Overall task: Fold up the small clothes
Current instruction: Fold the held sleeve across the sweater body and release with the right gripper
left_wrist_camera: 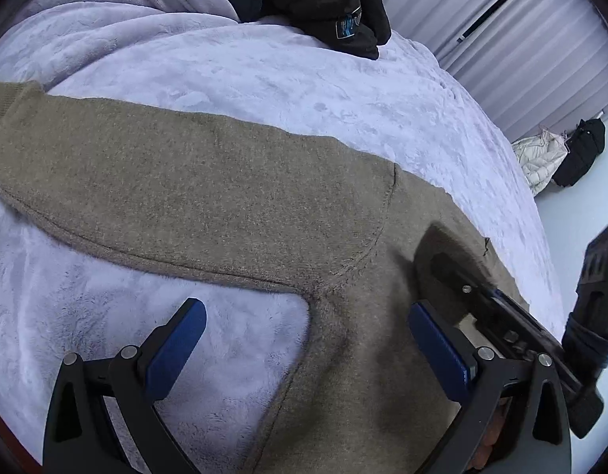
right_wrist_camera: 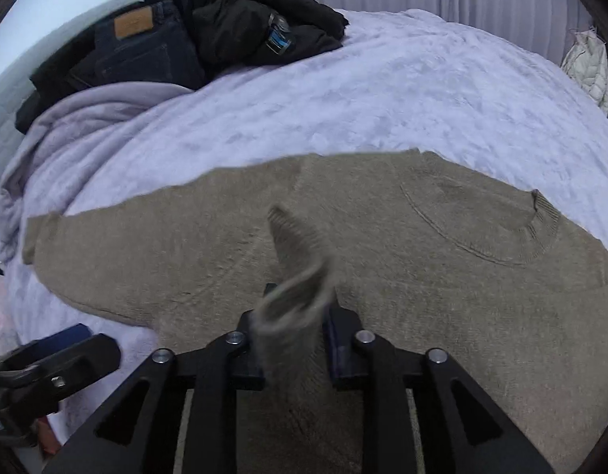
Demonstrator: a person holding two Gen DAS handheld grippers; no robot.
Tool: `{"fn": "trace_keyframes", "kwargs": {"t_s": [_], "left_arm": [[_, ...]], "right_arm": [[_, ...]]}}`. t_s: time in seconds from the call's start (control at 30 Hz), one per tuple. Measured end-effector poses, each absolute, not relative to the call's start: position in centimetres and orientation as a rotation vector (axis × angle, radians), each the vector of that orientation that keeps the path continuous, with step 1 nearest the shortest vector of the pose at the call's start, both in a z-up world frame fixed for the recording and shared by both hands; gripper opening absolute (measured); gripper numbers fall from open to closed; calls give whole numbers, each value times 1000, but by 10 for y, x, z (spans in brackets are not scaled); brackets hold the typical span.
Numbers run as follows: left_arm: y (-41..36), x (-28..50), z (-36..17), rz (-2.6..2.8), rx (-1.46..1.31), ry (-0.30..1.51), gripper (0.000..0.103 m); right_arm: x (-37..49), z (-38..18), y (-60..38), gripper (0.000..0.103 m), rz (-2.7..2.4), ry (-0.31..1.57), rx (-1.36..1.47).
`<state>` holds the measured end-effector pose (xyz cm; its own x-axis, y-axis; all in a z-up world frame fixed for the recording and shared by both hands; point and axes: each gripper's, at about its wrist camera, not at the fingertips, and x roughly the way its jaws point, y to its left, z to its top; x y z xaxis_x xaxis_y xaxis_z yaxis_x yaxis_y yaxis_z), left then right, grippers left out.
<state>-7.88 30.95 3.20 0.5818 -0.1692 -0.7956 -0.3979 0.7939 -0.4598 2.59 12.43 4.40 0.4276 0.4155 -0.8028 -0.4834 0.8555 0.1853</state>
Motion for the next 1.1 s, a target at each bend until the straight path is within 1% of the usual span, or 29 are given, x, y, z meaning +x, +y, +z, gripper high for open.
{"fn": "trace_keyframes", "kwargs": {"t_s": [0.03, 0.07, 0.1, 0.2, 0.23, 0.3, 0.37, 0.4, 0.47, 0.57, 0.67, 0.77, 0.83, 0.9, 1.0, 1.1], "left_arm": [[307, -79, 37, 145, -666, 948, 103], [305, -79, 42, 145, -653, 936, 103], [301, -79, 47, 149, -636, 923, 103], [272, -72, 65, 120, -572, 904, 103], [260, -67, 68, 103, -549, 907, 103], [225, -50, 73, 52, -480, 925, 103], [185, -26, 70, -19, -395, 973, 103], [166, -15, 65, -43, -359, 996, 103], [132, 7, 50, -85, -290, 1049, 103], [114, 22, 13, 8, -182, 1151, 103], [114, 0, 8, 22, -96, 1102, 103], [130, -27, 20, 41, -87, 1063, 103], [152, -40, 26, 73, -143, 1062, 103], [186, -54, 27, 116, -229, 1049, 103], [250, -72, 27, 238, -337, 1031, 103], [327, -89, 27, 401, -467, 992, 103]], "right_arm": [[25, 56, 120, 50, 598, 957, -45], [21, 69, 110, 75, 616, 925, -19], [18, 83, 101, 86, 627, 880, 8], [11, 119, 51, 87, 634, 773, 79], [10, 124, 33, 87, 592, 760, 67], [11, 122, 4, 87, 430, 755, -42], [18, 102, -24, 87, 249, 803, -156], [23, 88, -39, 87, 188, 850, -165], [32, 63, -66, 87, 153, 946, -106], [37, 26, -88, 86, 109, 1057, -85], [24, 20, -85, 88, 110, 994, -140], [15, 23, -73, 88, 72, 986, -217], [11, 35, -65, 88, 110, 958, -185], [10, 36, -52, 88, 135, 948, -164], [13, 16, -15, 88, 162, 1022, -221], [3, 20, 23, 88, 176, 968, -294]]}}
